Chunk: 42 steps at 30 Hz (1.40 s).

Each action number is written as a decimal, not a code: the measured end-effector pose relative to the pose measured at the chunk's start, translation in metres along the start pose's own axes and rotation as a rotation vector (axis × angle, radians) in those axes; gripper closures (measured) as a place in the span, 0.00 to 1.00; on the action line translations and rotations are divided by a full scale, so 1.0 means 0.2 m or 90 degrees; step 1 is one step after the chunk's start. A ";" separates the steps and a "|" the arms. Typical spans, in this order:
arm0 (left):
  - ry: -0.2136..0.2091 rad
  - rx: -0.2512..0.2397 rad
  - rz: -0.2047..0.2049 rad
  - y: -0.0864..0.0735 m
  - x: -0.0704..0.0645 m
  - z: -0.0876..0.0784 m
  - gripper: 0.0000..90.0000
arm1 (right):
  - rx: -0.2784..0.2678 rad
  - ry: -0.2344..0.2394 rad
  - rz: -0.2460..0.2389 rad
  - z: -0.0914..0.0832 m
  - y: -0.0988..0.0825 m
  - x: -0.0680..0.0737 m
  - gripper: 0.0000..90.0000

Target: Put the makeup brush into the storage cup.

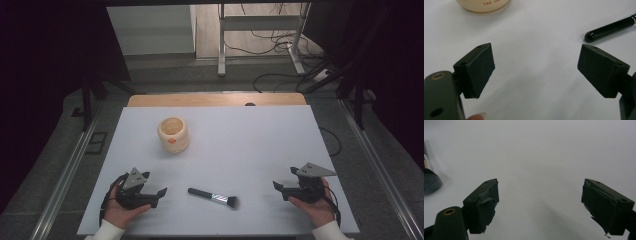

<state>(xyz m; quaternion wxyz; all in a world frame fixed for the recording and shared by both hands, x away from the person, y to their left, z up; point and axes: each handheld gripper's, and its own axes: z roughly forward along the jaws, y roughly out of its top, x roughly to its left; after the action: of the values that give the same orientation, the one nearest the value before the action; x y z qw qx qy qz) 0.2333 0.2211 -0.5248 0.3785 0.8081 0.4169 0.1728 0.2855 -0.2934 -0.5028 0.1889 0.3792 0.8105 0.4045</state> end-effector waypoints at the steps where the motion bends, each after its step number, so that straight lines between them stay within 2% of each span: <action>1: -0.001 -0.001 -0.002 0.00 0.00 0.00 0.16 | 0.001 -0.001 -0.001 0.00 0.00 0.00 0.17; 5: 0.000 -0.001 -0.004 0.00 0.00 0.00 0.16 | -0.003 -0.002 0.000 0.00 0.00 0.00 0.17; 10: 0.004 0.005 0.007 -0.01 -0.01 0.00 0.16 | -0.011 -0.006 0.004 0.00 0.00 0.01 0.16; 14: 0.008 0.002 0.000 -0.02 0.00 -0.01 0.16 | -0.003 -0.001 -0.006 0.00 0.01 0.03 0.16; 24: -0.001 0.005 0.012 -0.01 0.00 0.01 0.17 | 0.002 0.002 -0.001 0.00 0.00 0.03 0.15; 33: -0.001 0.000 0.016 0.00 0.01 -0.01 0.18 | 0.004 0.006 -0.001 0.00 0.00 0.03 0.15; 36: 0.001 -0.002 0.023 0.02 0.01 -0.02 0.18 | 0.003 0.007 -0.002 0.00 0.00 0.03 0.16; 42: -0.019 0.006 0.084 0.09 -0.01 -0.07 0.19 | 0.000 0.009 -0.004 0.00 0.00 0.03 0.17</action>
<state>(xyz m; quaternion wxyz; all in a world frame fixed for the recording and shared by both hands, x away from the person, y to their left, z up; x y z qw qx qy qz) 0.2337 0.2199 -0.5017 0.3685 0.8381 0.3581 0.1830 0.2807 -0.2886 -0.5021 0.1846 0.3736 0.8130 0.4066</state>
